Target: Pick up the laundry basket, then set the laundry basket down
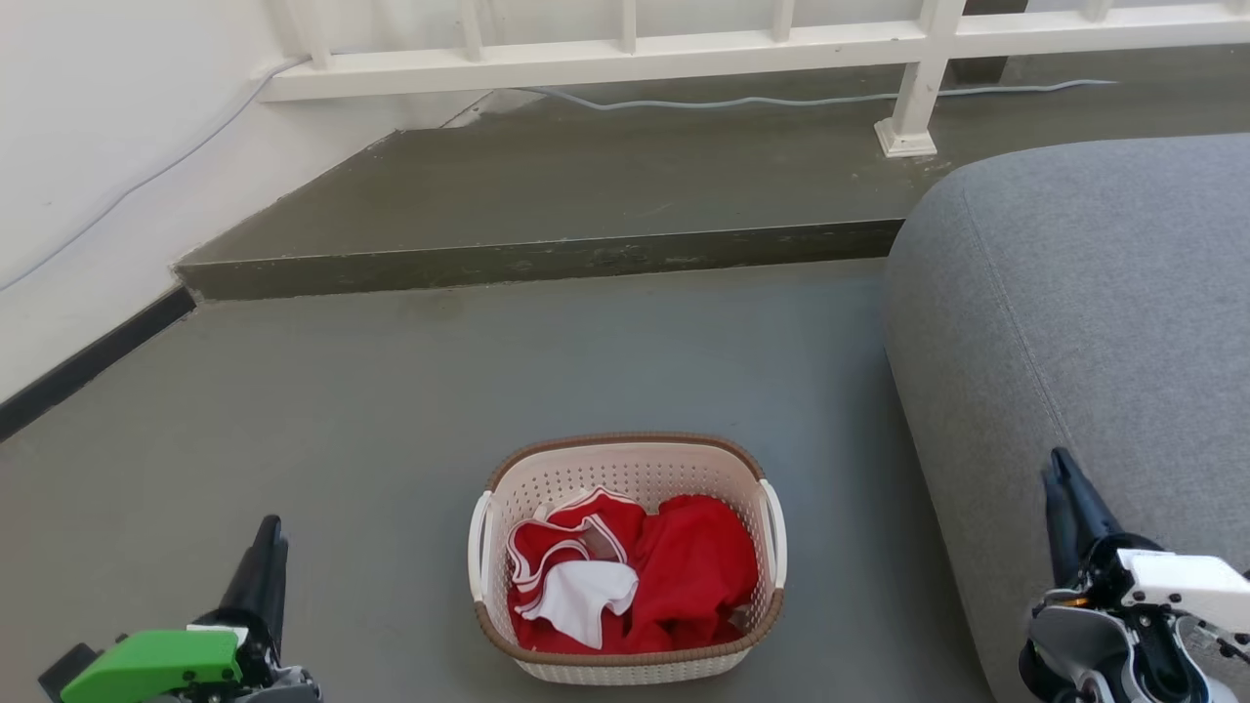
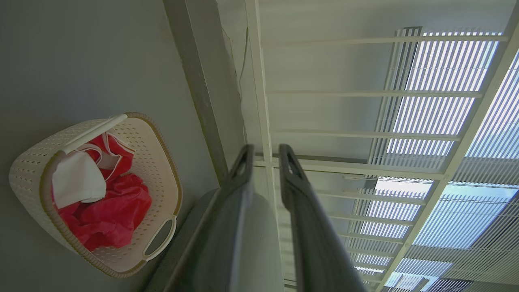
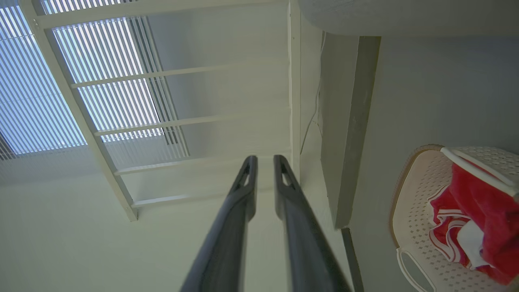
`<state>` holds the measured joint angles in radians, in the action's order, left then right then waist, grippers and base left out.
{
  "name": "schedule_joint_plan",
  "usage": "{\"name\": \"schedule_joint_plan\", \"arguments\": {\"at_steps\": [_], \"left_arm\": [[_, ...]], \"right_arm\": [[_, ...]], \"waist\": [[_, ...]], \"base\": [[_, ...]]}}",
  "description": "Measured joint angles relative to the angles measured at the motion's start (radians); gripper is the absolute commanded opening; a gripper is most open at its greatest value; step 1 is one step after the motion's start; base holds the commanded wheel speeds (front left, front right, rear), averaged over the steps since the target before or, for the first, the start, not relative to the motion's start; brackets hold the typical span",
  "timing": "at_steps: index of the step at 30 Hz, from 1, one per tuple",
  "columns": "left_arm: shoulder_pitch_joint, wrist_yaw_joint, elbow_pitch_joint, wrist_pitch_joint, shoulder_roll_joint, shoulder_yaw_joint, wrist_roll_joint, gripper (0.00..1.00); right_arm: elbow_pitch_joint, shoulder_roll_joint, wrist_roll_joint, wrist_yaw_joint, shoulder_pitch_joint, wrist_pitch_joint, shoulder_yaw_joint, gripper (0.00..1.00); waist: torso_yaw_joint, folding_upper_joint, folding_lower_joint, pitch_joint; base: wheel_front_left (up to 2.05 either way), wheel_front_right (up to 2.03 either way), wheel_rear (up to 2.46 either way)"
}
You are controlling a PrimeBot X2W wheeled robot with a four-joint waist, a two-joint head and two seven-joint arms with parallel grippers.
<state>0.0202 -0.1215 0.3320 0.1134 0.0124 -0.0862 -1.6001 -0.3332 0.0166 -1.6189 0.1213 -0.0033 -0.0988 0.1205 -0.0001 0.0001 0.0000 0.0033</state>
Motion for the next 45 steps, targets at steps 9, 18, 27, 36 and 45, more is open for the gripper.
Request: {"name": "schedule_joint_plan", "arguments": {"at_steps": [9, 18, 27, 36, 45], "left_arm": [[0.0, 0.0, -0.015, -0.022, 0.001, 0.016, 0.002, 1.0], [0.001, 0.0, -0.036, -0.058, 0.005, 0.034, 0.051, 1.0], [0.007, 0.0, -0.057, -0.089, 0.019, 0.067, 0.128, 1.0], [0.024, 0.0, -0.078, -0.124, 0.04, 0.099, 0.236, 1.0], [0.028, 0.0, -0.095, -0.152, 0.05, 0.109, 0.394, 1.0]], "right_arm": [[0.029, -0.001, 0.0, 0.0, 0.002, 0.01, -0.005, 1.0], [0.072, 0.001, 0.037, 0.0, -0.003, 0.03, -0.03, 1.0], [0.115, 0.016, 0.087, 0.0, -0.008, 0.062, -0.066, 1.0], [0.138, 0.066, 0.194, 0.0, -0.009, 0.105, -0.123, 1.0], [0.151, 0.109, 0.321, 0.0, -0.016, 0.143, -0.197, 1.0]], "waist": [[-0.001, 0.0, 0.0, 0.001], [-0.004, 0.0, 0.0, 0.005], [-0.008, 0.0, 0.0, 0.008], [-0.012, 0.0, 0.0, 0.012], [-0.016, 0.0, 0.0, 0.013]], "base": [[0.0, 0.0, 0.0], [0.0, 0.0, 0.0], [0.0, 0.0, 0.0], [0.0, 0.0, 0.0], [0.0, 0.0, 0.0]]}}
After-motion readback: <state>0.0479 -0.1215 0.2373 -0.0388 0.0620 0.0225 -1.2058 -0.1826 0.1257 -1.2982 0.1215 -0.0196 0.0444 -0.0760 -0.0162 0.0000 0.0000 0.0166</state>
